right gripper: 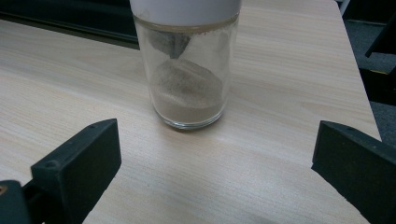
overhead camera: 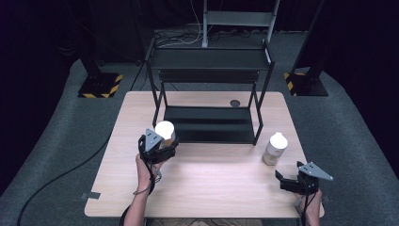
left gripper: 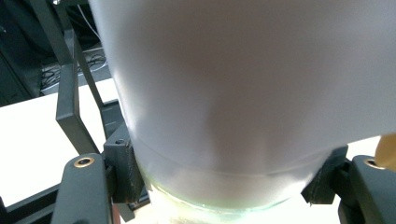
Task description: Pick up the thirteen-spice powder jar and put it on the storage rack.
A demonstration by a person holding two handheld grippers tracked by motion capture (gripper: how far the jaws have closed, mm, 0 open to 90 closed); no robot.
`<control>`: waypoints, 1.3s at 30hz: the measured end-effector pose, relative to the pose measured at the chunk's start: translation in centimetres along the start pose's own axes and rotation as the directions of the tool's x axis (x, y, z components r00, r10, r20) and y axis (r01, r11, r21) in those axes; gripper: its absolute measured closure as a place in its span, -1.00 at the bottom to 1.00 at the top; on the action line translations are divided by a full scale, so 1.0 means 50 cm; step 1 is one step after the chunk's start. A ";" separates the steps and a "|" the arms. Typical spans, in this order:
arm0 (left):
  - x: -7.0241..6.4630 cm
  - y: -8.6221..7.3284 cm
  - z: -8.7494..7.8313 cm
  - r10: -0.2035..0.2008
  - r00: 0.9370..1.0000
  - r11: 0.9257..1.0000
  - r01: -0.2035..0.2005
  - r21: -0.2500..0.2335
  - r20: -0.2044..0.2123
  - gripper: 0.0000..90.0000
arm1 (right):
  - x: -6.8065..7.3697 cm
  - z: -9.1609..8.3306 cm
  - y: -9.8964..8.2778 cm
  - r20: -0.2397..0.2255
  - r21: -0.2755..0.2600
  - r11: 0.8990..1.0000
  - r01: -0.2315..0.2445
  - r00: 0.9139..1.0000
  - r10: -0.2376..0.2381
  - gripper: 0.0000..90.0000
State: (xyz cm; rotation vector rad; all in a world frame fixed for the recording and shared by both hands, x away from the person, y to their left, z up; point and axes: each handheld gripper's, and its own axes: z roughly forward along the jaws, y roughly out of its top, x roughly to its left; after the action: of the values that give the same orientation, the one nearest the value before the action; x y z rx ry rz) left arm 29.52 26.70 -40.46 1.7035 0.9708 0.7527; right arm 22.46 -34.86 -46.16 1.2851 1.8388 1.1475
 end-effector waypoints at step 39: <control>0.039 0.080 0.033 0.043 0.999 0.999 -0.043 0.000 0.020 -0.31 | -0.001 0.000 0.001 -0.002 0.002 1.000 0.000 1.000 0.000 -1.00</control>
State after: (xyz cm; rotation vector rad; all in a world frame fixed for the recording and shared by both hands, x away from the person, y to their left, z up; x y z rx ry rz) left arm 32.86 26.92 -37.12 1.7337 0.9231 0.7629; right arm 22.51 -34.90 -46.14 1.2852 1.8418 1.1478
